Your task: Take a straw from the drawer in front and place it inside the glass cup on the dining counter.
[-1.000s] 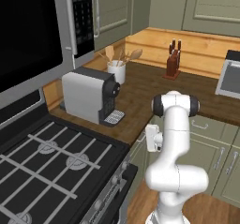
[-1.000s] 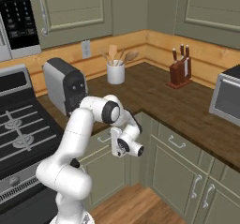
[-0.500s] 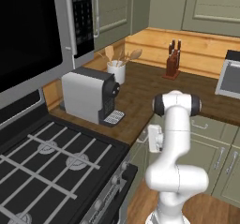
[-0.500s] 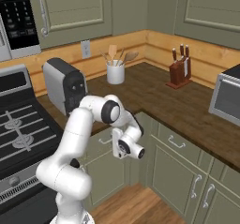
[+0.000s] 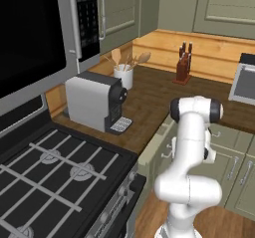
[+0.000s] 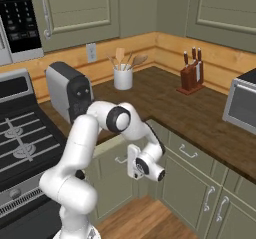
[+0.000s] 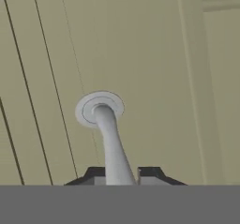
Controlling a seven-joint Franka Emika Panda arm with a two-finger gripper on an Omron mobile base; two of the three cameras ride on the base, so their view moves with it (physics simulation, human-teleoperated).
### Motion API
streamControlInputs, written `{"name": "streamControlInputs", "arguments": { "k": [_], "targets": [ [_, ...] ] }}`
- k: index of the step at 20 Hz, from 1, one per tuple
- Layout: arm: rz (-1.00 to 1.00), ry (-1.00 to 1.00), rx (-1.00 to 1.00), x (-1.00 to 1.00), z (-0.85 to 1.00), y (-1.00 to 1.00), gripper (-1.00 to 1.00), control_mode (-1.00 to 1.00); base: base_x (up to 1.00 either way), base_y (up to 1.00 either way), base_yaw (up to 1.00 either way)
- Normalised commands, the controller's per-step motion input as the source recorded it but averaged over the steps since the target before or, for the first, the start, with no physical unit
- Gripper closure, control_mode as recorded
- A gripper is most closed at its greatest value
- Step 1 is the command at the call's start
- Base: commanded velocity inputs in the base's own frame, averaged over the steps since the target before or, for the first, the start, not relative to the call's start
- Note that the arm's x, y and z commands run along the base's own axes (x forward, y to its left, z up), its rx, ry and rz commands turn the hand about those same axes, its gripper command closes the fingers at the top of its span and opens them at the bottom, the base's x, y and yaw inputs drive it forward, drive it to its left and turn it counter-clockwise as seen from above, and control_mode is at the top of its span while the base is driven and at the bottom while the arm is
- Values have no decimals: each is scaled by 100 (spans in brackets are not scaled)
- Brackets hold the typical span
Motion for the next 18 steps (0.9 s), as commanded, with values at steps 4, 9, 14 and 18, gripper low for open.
{"name": "streamControlInputs", "arguments": {
  "k": [4,9,14,18],
  "targets": [
    [0,-4,5,-92,5,-48,100,-100,0,0,0],
    [0,0,3,-80,13,-43,100,-100,0,0,0],
    [0,-4,2,-71,22,-46,100,-100,0,0,0],
    [-1,-1,0,-23,4,-13,-100,-100,0,0,0]
  ]
}}
